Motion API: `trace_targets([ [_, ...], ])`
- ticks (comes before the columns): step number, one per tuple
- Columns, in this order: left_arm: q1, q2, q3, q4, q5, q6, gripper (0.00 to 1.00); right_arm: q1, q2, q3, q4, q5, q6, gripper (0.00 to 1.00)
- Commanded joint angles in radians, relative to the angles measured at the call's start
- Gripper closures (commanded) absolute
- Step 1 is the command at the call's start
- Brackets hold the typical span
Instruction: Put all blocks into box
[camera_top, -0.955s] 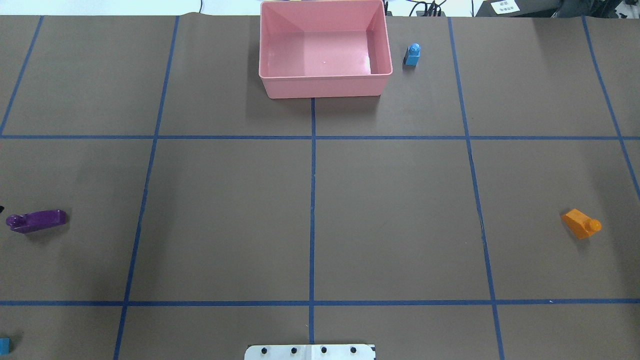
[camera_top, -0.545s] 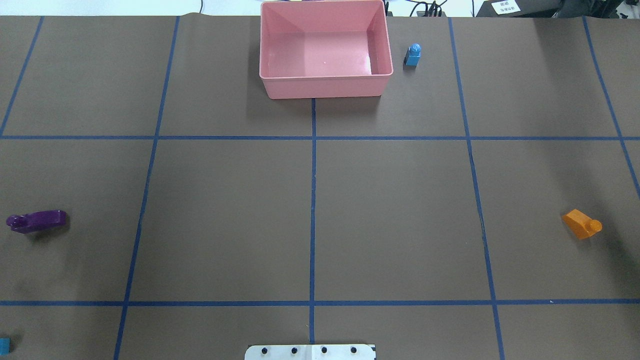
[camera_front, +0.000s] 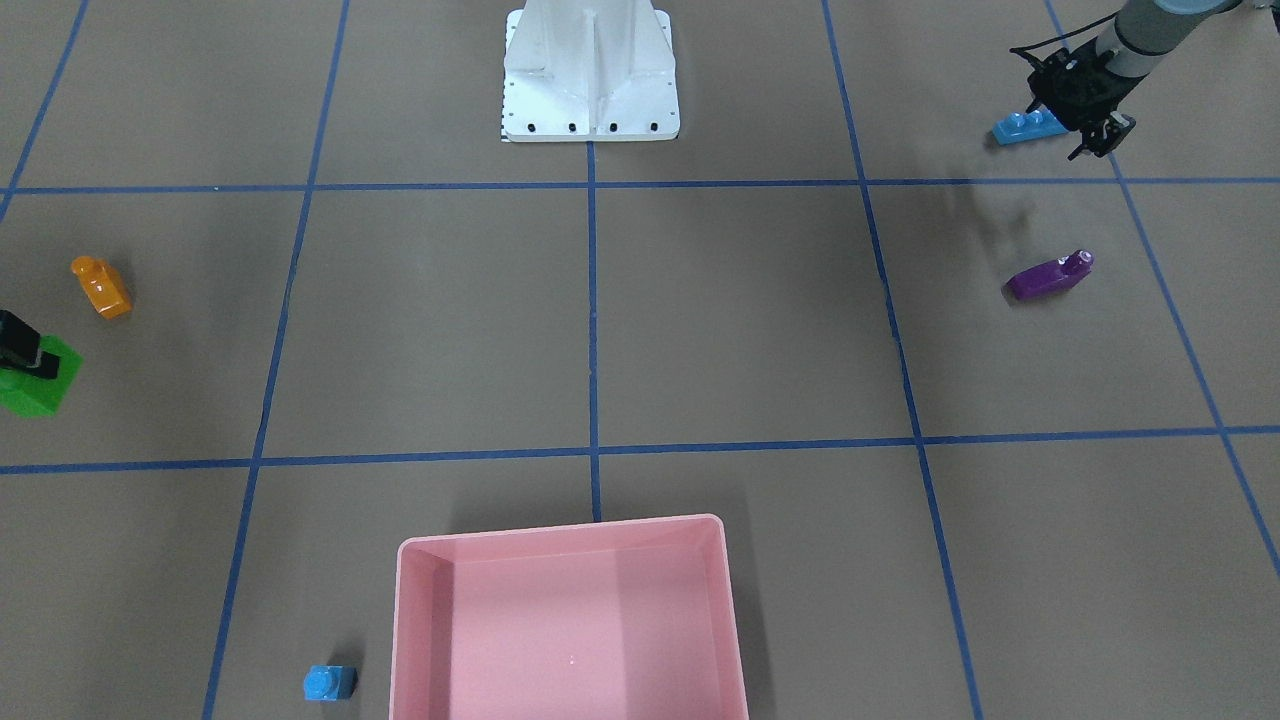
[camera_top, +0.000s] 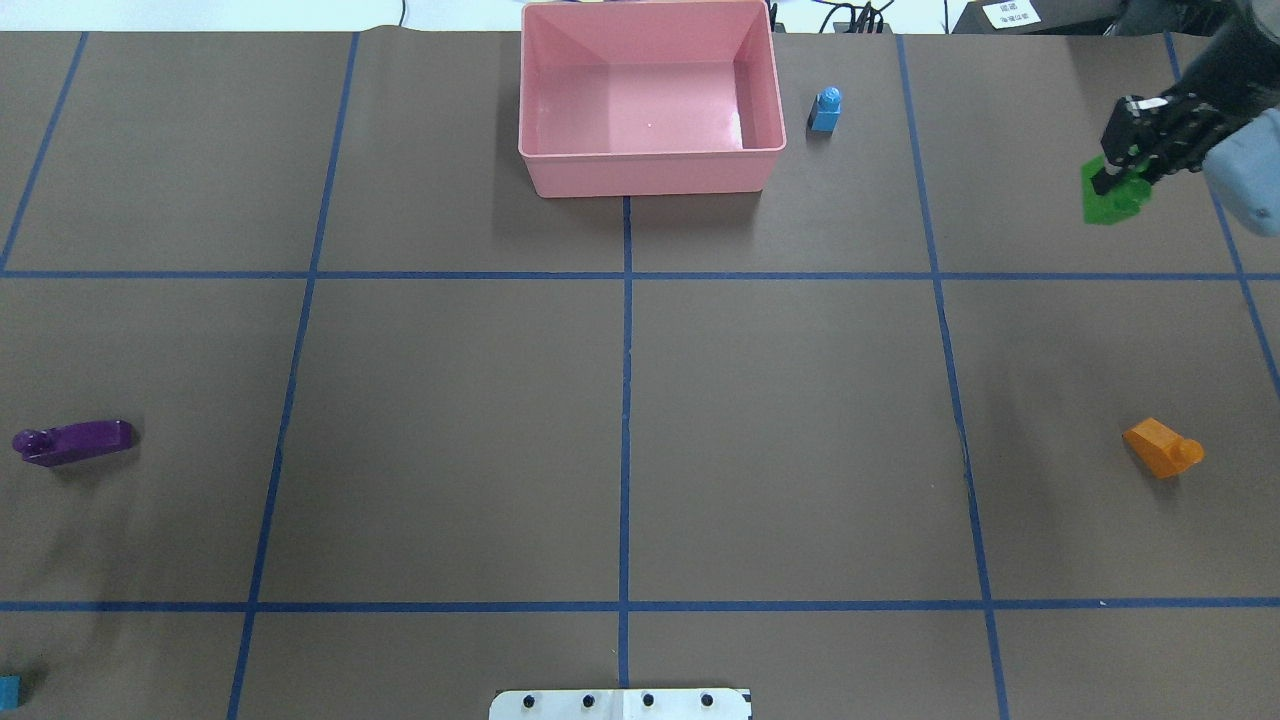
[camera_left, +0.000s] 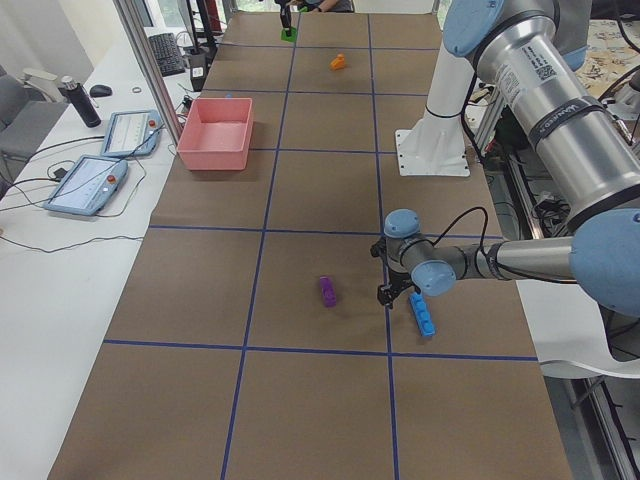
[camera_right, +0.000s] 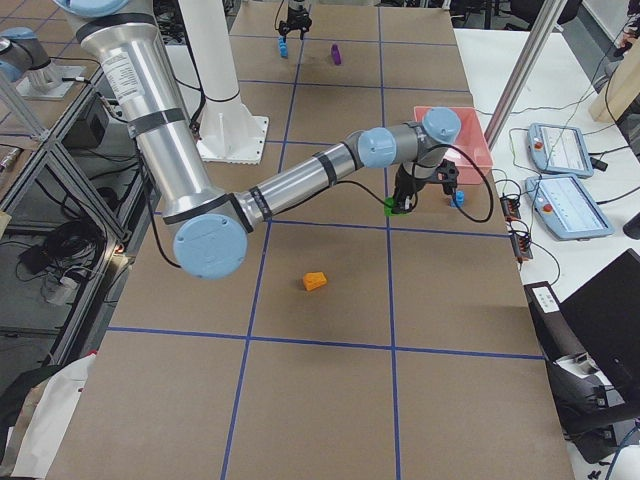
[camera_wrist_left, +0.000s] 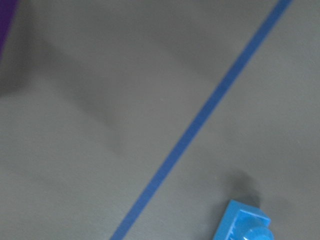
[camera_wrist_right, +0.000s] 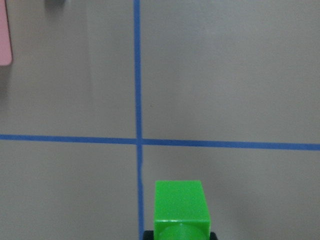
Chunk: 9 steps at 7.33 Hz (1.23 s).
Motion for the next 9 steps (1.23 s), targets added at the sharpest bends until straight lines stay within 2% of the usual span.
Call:
trace_targets([
  [1,0.122,0.004,0.003,0.014,0.061,-0.039,0.05,-0.092,0.272,-0.242,0.088,-0.004,0.18,1.0],
  [3,0.158,0.005,0.005,0.016,0.06,-0.056,0.05,-0.14,0.311,-0.385,0.335,-0.012,0.348,1.0],
  [4,0.167,0.004,0.023,0.016,0.06,-0.059,0.09,-0.156,0.328,-0.414,0.375,-0.036,0.365,1.0],
  [5,0.174,0.002,0.028,0.016,0.06,-0.061,0.16,-0.18,0.398,-0.481,0.38,-0.061,0.402,1.0],
  [6,0.181,0.002,0.028,0.02,0.058,-0.061,0.35,-0.195,0.469,-0.543,0.397,-0.087,0.458,1.0],
  [7,0.188,-0.004,0.028,0.061,0.058,-0.061,0.5,-0.209,0.509,-0.613,0.47,-0.122,0.518,1.0],
  [8,0.188,-0.005,0.026,0.074,0.058,-0.061,0.59,-0.22,0.567,-0.716,0.574,-0.162,0.614,1.0],
  [9,0.188,-0.002,0.019,0.077,0.055,-0.061,0.83,-0.253,0.647,-0.826,0.658,-0.249,0.732,1.0],
])
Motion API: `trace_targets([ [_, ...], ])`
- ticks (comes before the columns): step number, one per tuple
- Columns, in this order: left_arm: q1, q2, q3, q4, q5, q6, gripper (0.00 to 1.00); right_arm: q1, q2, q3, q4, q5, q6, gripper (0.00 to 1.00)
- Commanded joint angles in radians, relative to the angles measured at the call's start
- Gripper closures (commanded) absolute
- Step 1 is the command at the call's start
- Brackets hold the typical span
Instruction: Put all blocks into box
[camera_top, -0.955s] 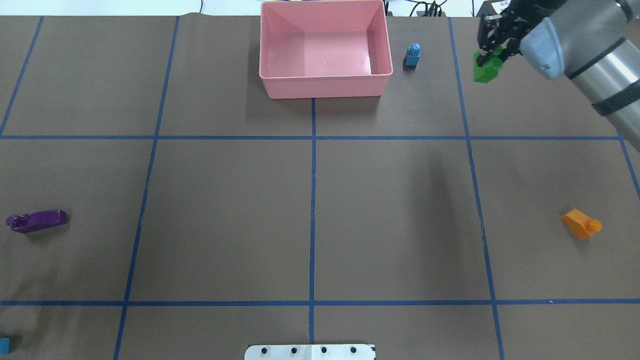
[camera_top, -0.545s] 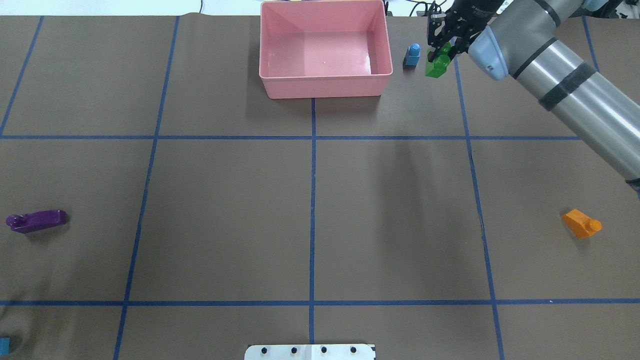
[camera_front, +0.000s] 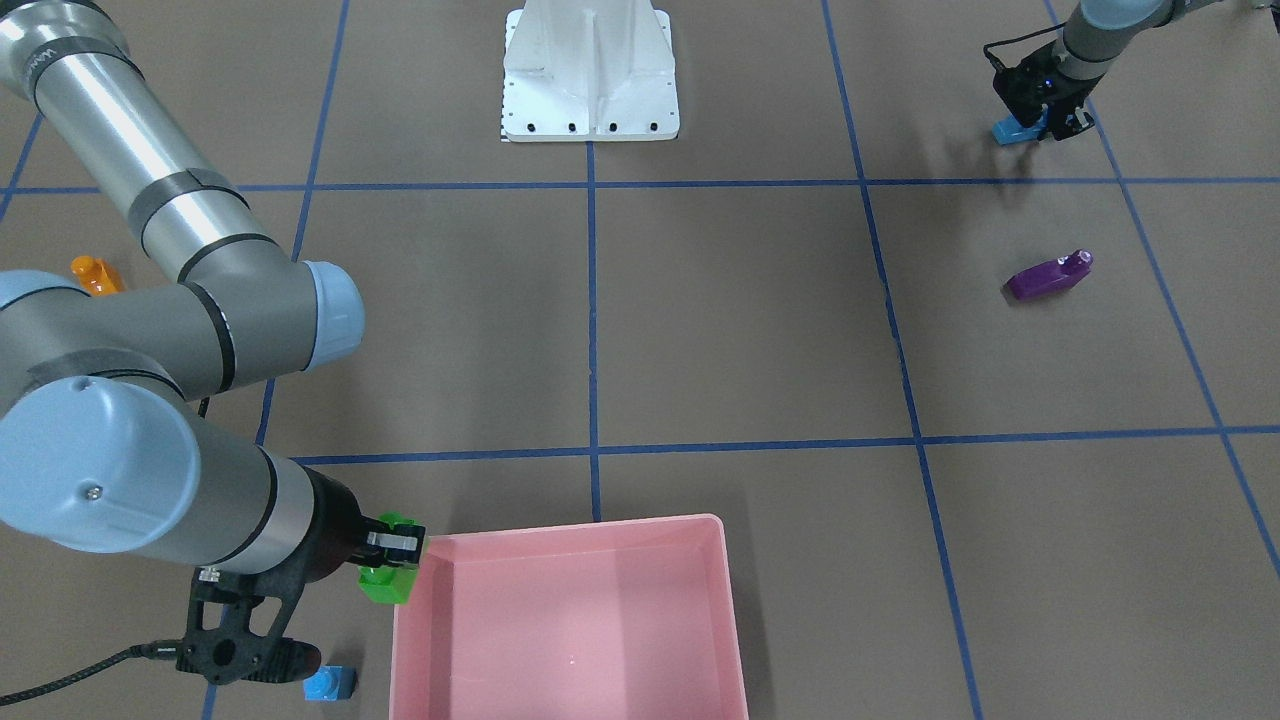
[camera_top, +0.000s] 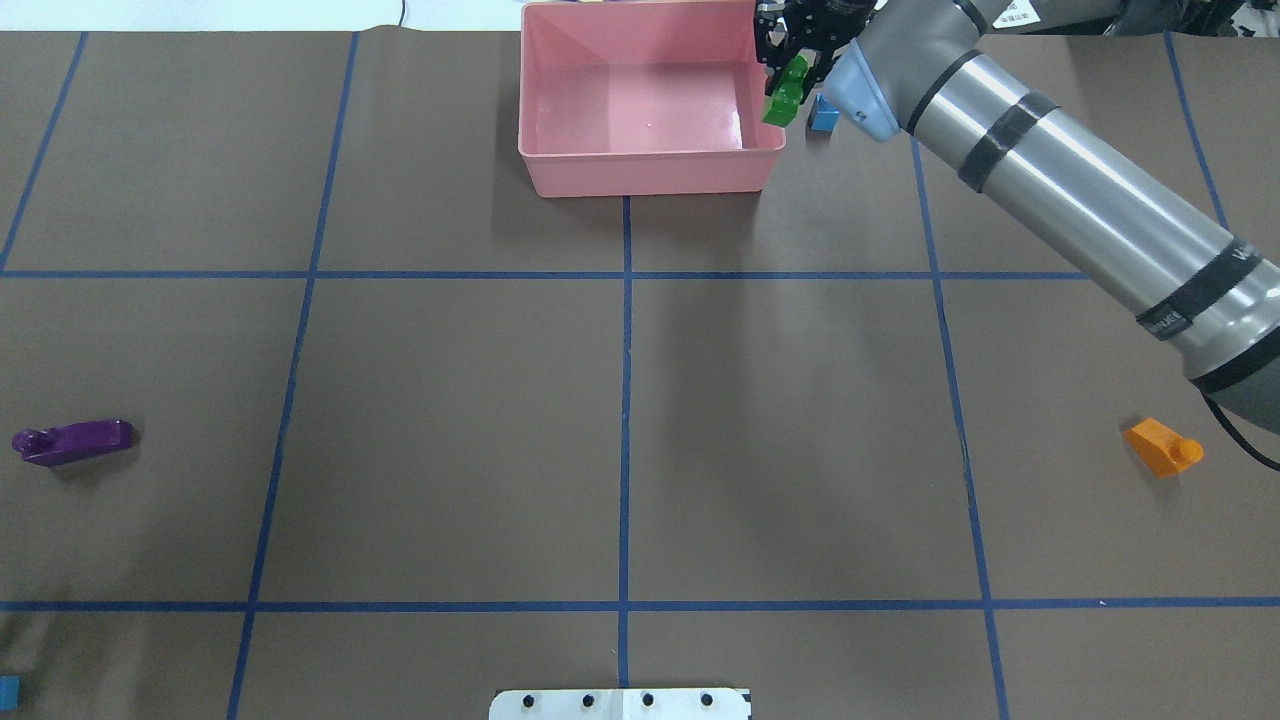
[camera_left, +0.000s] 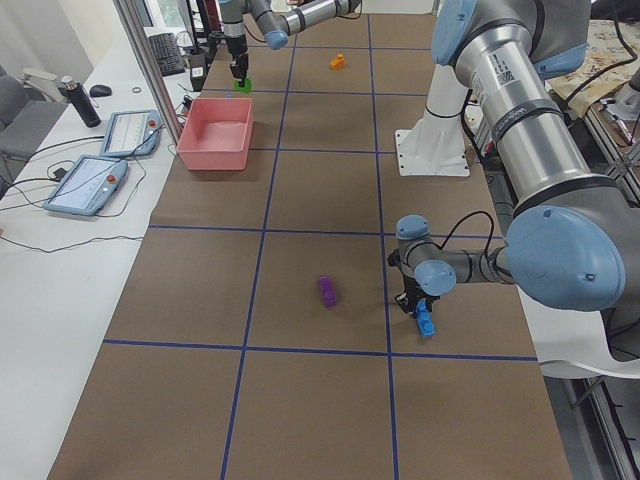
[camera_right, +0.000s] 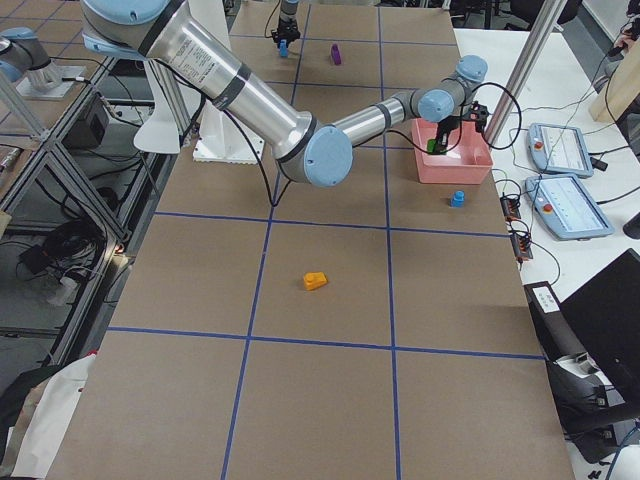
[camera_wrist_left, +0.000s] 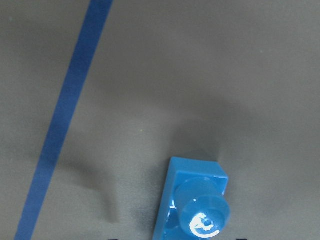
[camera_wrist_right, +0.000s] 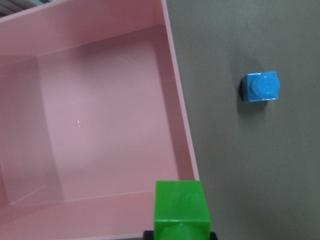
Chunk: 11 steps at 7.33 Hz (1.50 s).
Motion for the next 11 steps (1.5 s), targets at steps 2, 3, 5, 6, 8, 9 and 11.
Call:
trace_targets([
  [2,-0.012,0.007,-0.041,0.014,-0.004,0.0,1.0,-0.079,0.11,-0.184,0.229,-0.189,0.271,1.0],
  [3,-0.02,-0.005,-0.055,0.014,-0.005,0.0,1.0,-0.108,0.116,-0.189,0.233,-0.263,0.284,1.0],
  [5,-0.3,-0.087,-0.064,0.023,-0.117,0.003,1.0,-0.121,0.113,-0.187,0.23,-0.285,0.283,0.01],
  [6,-0.448,-0.194,-0.063,0.094,-0.183,0.001,1.0,-0.118,0.112,-0.183,0.229,-0.276,0.274,0.0],
  [8,-0.668,-0.543,-0.057,0.453,-0.244,0.001,1.0,-0.064,0.098,-0.166,0.225,-0.21,0.237,0.0],
  [9,-0.739,-0.7,-0.06,0.653,-0.26,-0.003,1.0,-0.03,0.054,-0.119,0.22,-0.161,0.217,0.0],
  [11,-0.761,-1.007,0.071,0.751,-0.255,-0.3,1.0,0.074,-0.175,0.089,0.217,-0.049,0.16,0.0],
])
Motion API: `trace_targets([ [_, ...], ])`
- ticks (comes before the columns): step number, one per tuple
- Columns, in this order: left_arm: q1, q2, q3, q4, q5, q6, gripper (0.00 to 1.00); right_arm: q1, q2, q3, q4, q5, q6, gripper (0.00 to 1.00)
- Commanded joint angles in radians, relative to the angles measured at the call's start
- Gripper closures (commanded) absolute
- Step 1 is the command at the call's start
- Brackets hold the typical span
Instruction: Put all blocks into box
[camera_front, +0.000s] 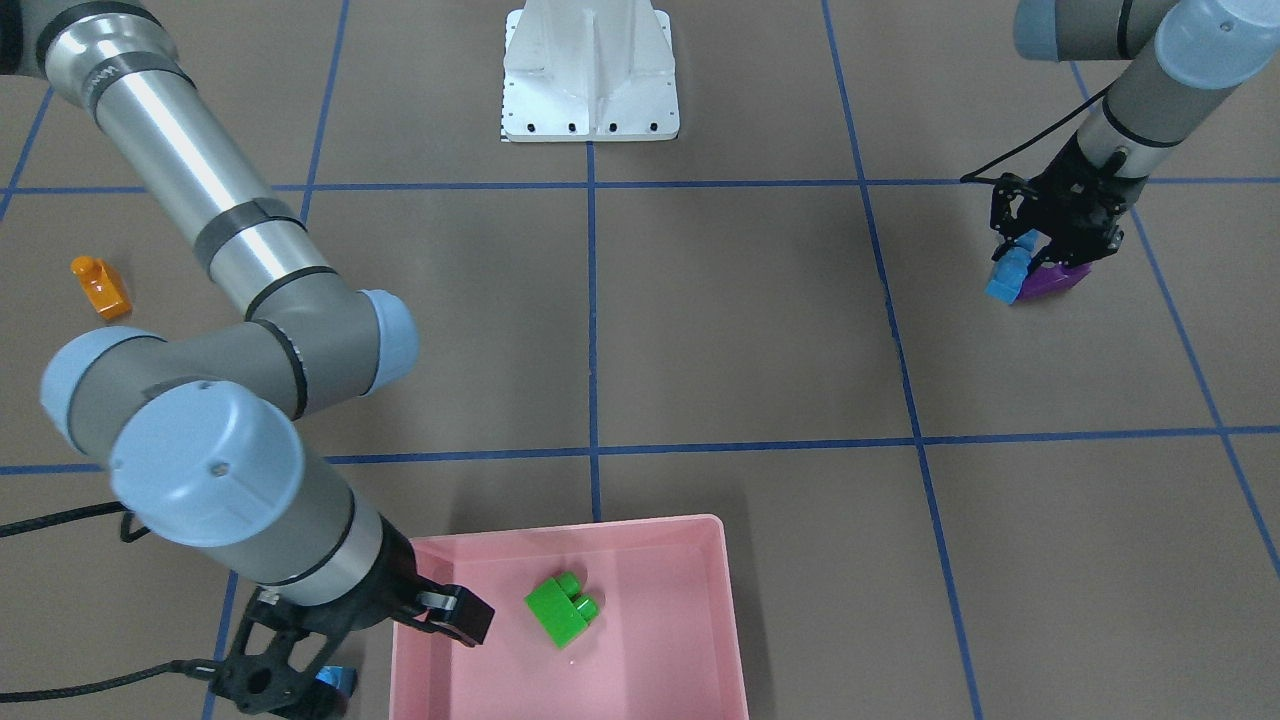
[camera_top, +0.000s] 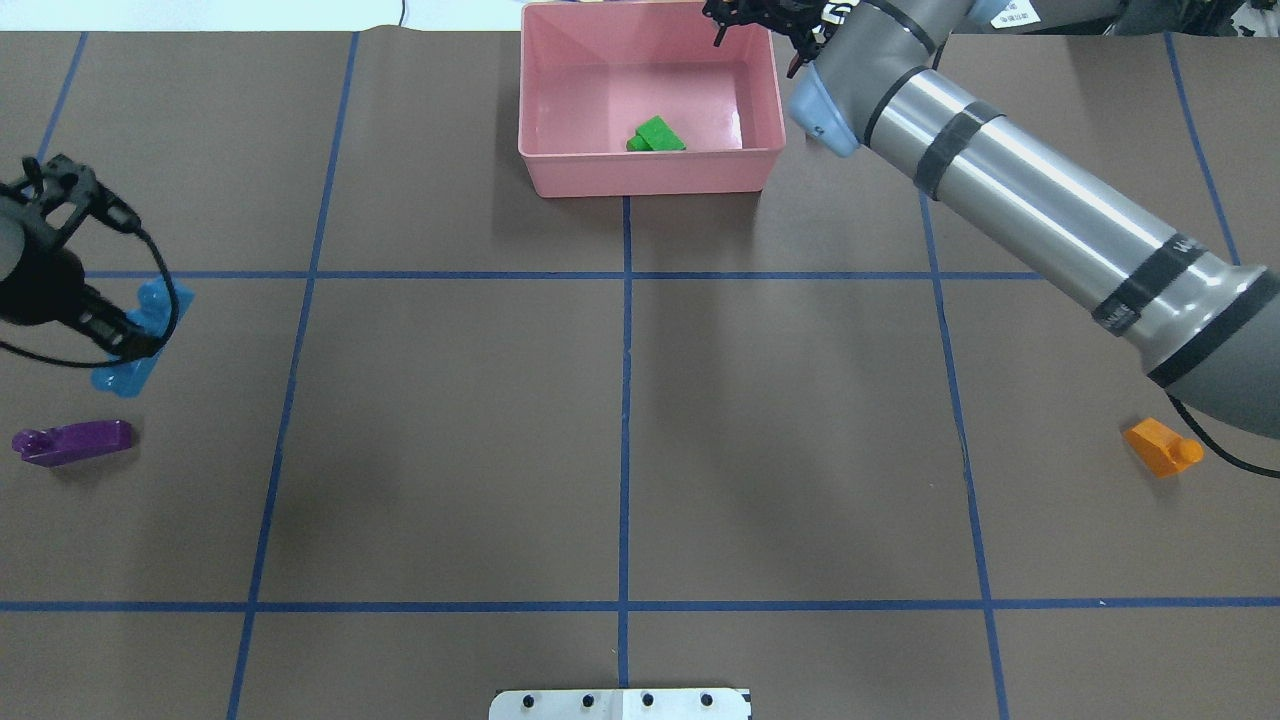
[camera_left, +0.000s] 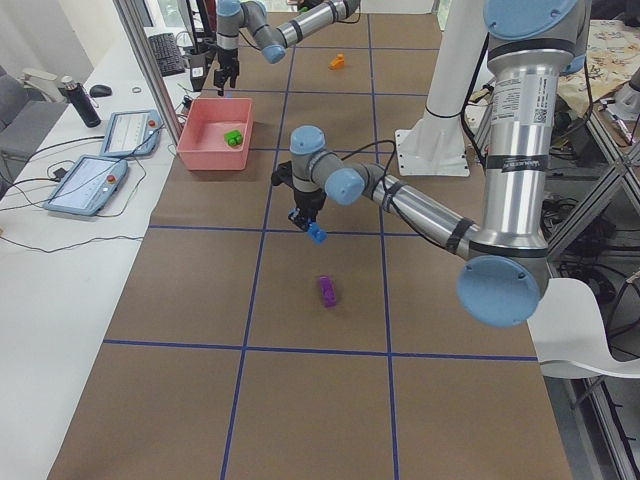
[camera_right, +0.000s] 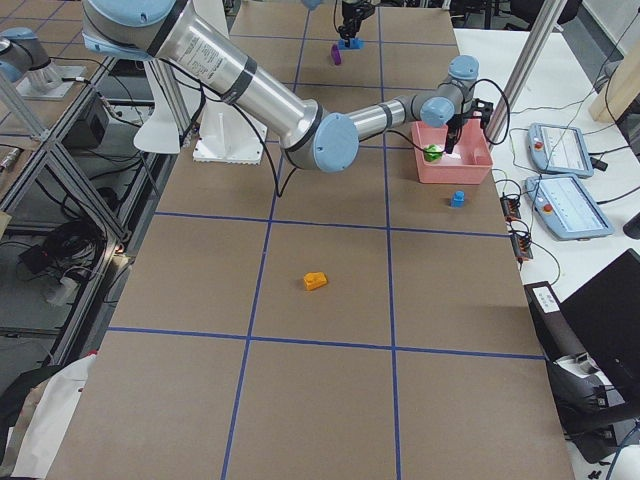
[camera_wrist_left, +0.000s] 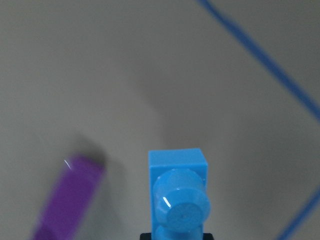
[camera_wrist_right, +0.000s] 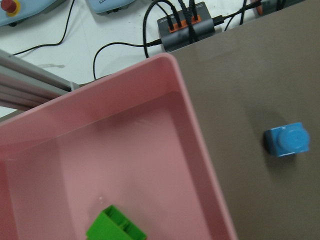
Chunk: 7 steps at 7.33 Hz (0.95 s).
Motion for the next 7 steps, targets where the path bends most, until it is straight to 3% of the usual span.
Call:
trace_targets([
  [1,-0.024,-0.401,0.251,0.074,-0.003,-0.344,1.0,0.114,-0.265,0.216,-0.003,0.139,-0.14,0.0],
  [4,-0.013,-0.868,0.729,0.045,0.0,-0.644,1.0,0.211,-0.632,0.482,0.0,0.241,-0.403,0.0],
  [5,-0.008,-0.939,0.86,-0.121,0.002,-0.788,1.0,0.222,-0.796,0.593,0.0,0.241,-0.519,0.0],
  [6,0.033,-0.955,0.966,-0.334,0.093,-0.932,1.0,0.219,-0.937,0.677,0.001,0.241,-0.617,0.0],
  [7,0.106,-0.984,1.043,-0.43,0.284,-0.962,1.0,0.21,-1.057,0.746,0.001,0.241,-0.679,0.0],
])
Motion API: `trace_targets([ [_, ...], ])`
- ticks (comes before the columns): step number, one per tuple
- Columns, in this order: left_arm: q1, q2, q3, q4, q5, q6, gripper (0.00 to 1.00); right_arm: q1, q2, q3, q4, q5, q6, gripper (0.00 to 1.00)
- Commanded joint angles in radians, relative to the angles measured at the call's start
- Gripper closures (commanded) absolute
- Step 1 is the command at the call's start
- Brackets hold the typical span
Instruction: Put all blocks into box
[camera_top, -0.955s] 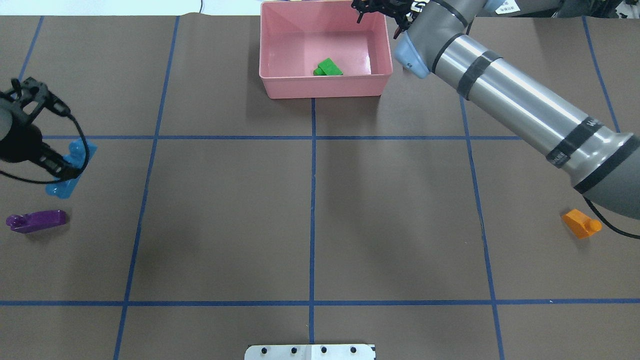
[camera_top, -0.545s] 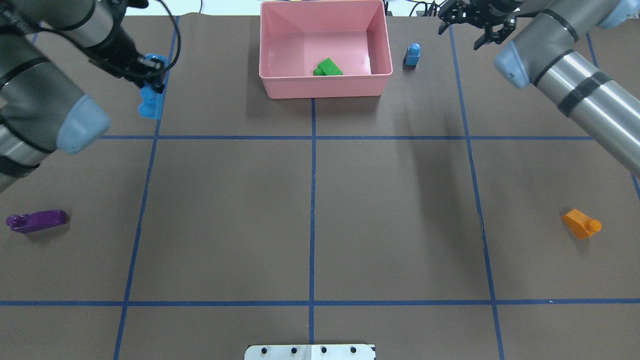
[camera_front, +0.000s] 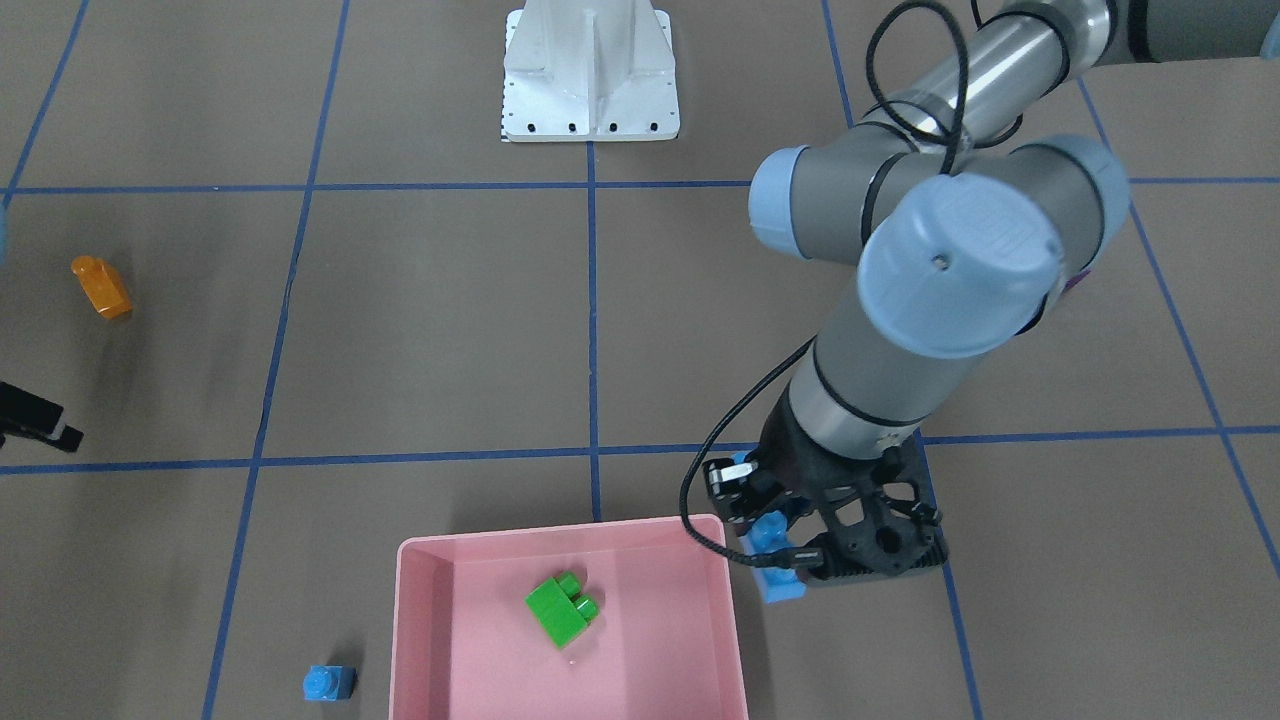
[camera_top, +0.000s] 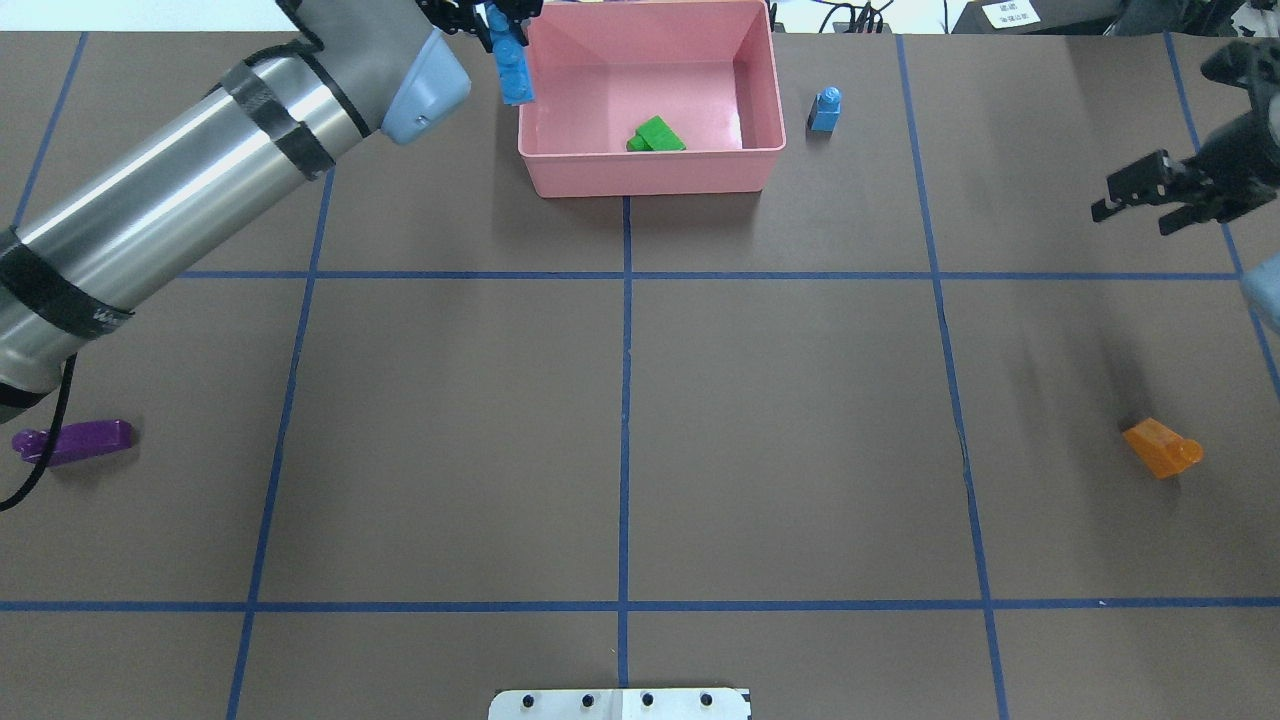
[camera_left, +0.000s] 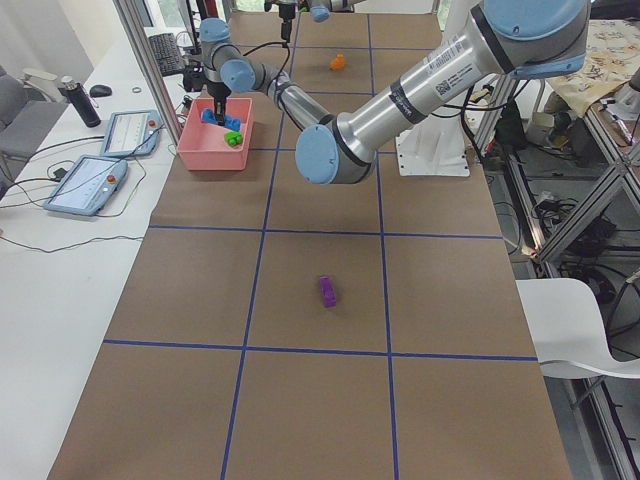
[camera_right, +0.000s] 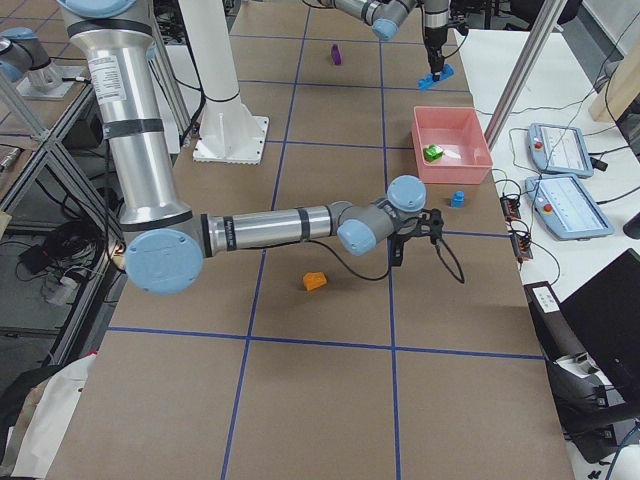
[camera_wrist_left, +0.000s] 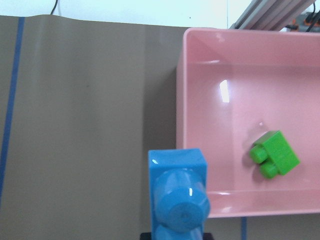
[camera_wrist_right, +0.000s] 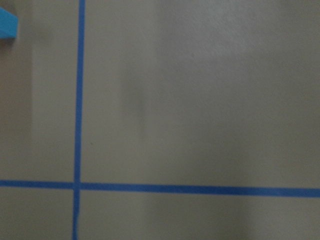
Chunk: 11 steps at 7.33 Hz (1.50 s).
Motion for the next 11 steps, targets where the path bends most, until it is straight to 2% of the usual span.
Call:
trace_targets([
  [1,0.087,-0.064,0.147,-0.186,0.21,-0.098,1.0,-0.012,-0.272,0.141,0.005,0.002,-0.156,0.0],
  [2,0.114,-0.072,0.184,-0.23,0.281,-0.098,0.77,-0.04,-0.339,0.158,0.007,0.007,-0.212,0.0],
  [3,0.136,-0.081,0.223,-0.271,0.329,-0.099,0.63,-0.058,-0.358,0.16,0.008,0.048,-0.224,0.0],
  [4,0.137,-0.087,0.224,-0.273,0.33,-0.098,0.28,-0.092,-0.357,0.164,0.01,0.057,-0.223,0.0],
  [6,0.137,-0.092,0.221,-0.269,0.33,-0.099,0.01,-0.197,-0.337,0.173,0.013,-0.002,-0.238,0.0],
  [7,0.136,-0.092,0.221,-0.266,0.331,-0.099,0.01,-0.208,-0.345,0.175,0.016,-0.048,-0.308,0.0],
  [10,0.125,-0.089,0.18,-0.255,0.322,-0.09,0.01,-0.242,-0.337,0.164,0.016,-0.068,-0.321,0.0],
  [11,0.092,-0.08,0.126,-0.15,0.229,-0.038,0.01,-0.248,-0.32,0.163,0.013,-0.067,-0.313,0.0],
])
